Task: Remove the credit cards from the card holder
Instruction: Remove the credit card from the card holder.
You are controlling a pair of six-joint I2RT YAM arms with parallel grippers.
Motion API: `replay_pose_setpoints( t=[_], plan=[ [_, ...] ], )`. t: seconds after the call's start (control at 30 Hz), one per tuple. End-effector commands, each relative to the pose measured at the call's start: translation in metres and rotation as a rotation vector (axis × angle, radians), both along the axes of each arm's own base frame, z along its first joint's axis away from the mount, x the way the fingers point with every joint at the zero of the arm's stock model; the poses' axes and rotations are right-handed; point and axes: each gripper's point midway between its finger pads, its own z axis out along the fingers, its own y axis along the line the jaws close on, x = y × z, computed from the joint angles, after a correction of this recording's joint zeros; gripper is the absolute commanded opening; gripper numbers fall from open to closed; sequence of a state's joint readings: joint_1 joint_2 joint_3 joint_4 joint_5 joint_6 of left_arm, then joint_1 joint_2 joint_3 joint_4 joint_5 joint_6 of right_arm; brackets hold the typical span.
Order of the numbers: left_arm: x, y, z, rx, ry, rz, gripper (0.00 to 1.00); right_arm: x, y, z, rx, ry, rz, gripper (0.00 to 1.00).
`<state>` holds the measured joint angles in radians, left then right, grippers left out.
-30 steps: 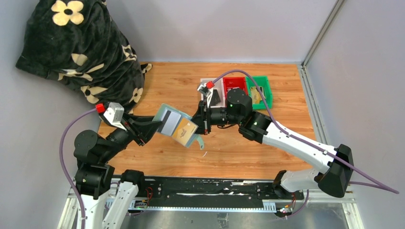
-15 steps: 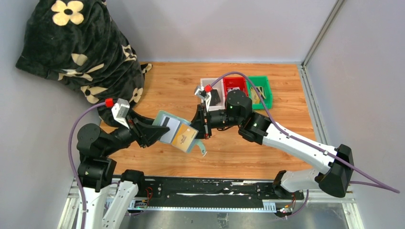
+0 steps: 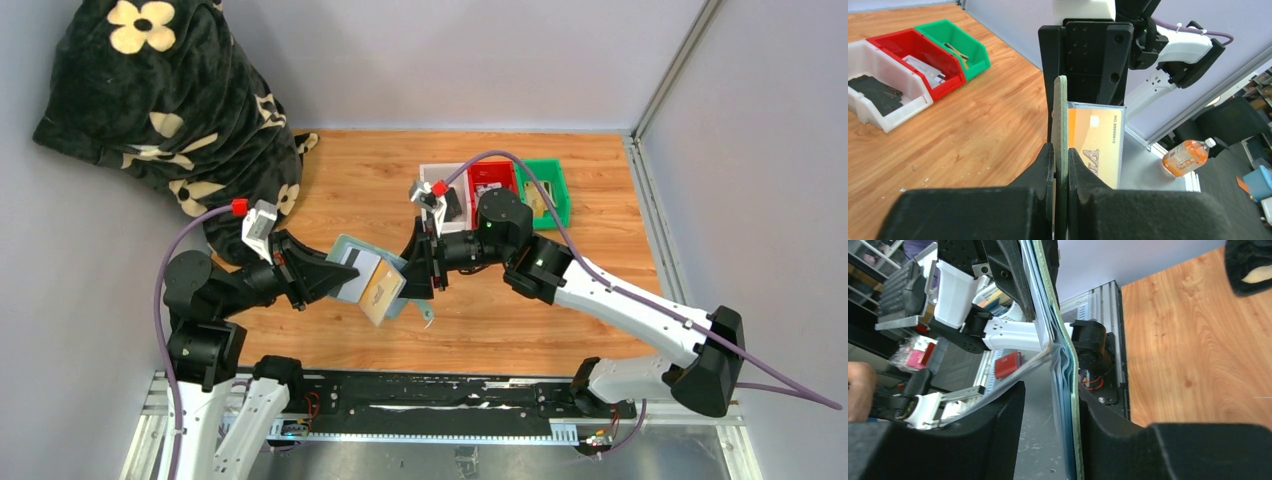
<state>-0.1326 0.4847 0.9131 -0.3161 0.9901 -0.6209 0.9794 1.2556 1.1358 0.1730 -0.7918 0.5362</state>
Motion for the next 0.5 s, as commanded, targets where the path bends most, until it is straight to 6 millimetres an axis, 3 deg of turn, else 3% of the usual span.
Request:
replay_pose_setpoints(
  t=[0.0,0.17,0.3,0.37,0.47],
  plan=[
    [-0.003,-0.001,0.007,-0.011,-0.016,-0.01,0.0,0.015,-0.02,0.007,-0.015,-0.074,-0.084,0.49],
    [0.007,0.008,0.01,0.025,-0.081,0.096,0.0,0.059,-0.063,-0.009,-0.156,-0.099,-0.334,0.61],
    [0.013,0.013,0.012,0.02,-0.098,0.152,0.0,0.091,-0.1,-0.002,-0.187,-0.117,-0.542,0.61],
    [0.018,0.015,0.014,0.006,-0.092,0.176,0.0,0.093,-0.108,0.012,-0.155,-0.125,-0.589,0.61],
    [0.028,0.021,0.016,-0.009,-0.081,0.242,0.0,0.082,-0.103,0.038,-0.053,-0.105,-0.546,0.59]
  ],
)
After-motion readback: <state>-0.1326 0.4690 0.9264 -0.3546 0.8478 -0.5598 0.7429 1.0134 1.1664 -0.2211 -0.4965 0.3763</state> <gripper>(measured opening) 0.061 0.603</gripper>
